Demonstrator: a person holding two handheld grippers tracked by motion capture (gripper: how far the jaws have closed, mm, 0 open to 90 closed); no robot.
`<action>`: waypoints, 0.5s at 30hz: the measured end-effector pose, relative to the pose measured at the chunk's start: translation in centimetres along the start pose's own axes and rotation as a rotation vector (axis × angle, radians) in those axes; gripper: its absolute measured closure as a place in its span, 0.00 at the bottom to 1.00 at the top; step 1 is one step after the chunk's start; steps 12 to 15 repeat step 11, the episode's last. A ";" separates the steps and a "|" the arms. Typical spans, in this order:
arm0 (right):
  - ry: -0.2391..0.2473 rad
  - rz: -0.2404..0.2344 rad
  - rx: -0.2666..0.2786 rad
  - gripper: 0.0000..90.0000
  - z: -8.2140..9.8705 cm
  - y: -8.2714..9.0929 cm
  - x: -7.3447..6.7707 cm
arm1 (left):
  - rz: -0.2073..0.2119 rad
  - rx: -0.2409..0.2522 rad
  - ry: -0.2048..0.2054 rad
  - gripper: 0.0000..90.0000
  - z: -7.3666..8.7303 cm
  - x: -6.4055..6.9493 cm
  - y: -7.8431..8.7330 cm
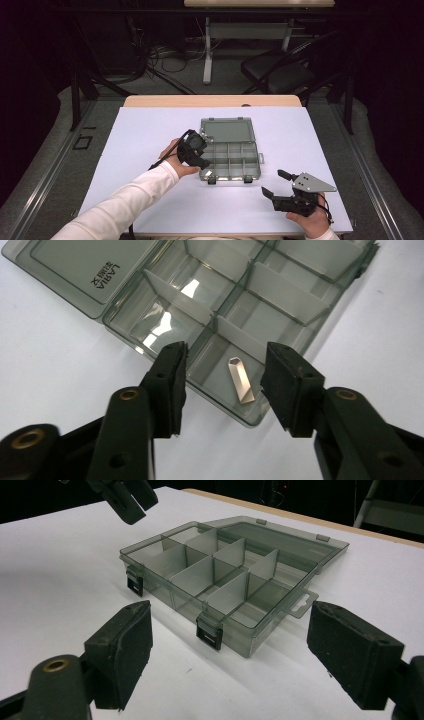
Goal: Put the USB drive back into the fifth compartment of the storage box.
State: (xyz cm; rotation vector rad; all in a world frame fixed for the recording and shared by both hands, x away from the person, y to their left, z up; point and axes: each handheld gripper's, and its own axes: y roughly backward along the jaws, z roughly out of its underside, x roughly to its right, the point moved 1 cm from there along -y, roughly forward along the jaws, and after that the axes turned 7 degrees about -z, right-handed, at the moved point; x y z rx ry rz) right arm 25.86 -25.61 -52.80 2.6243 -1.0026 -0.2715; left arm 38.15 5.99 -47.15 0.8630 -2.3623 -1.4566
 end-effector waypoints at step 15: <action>-0.006 0.003 -0.003 0.20 0.1 0.0 0.1 | 0.108 0.124 0.072 0.40 2.0 -0.8 2.4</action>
